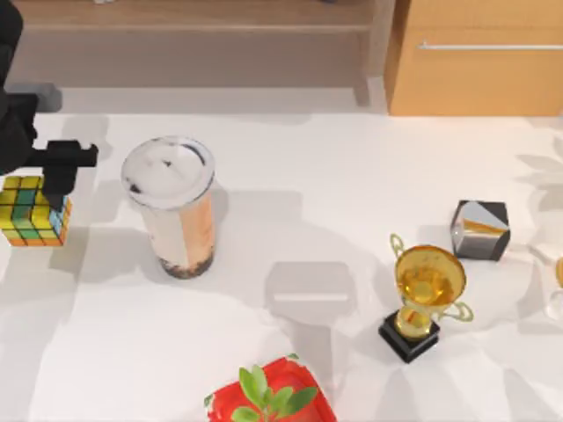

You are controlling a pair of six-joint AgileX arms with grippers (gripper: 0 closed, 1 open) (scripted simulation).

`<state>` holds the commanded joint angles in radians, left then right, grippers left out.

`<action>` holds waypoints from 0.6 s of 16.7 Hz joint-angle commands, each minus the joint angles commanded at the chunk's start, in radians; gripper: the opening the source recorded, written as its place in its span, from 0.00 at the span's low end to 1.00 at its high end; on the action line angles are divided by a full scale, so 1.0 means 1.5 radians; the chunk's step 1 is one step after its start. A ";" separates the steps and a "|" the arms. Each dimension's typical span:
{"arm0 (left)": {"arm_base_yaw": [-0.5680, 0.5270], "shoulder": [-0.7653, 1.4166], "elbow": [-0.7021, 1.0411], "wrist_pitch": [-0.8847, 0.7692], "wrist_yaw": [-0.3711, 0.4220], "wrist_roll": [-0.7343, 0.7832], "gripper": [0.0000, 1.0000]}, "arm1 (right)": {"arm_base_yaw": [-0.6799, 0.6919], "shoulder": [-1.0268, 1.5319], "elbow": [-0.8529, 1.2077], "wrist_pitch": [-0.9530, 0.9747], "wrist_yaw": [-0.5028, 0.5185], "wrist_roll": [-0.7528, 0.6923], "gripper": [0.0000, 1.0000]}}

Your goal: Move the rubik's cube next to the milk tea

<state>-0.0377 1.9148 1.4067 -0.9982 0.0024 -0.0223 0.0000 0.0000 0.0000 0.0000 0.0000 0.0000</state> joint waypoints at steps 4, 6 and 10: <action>-0.007 0.022 -0.021 0.001 0.003 0.000 0.00 | 0.000 0.000 0.000 0.000 0.000 0.000 1.00; -0.007 0.022 -0.021 0.001 0.003 0.000 0.00 | 0.000 0.000 0.000 0.000 0.000 0.000 1.00; -0.007 0.022 -0.021 0.001 0.003 0.000 0.15 | 0.000 0.000 0.000 0.000 0.000 0.000 1.00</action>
<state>-0.0483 1.9478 1.3759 -0.9966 0.0070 -0.0228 0.0000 0.0000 0.0000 0.0000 0.0000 0.0000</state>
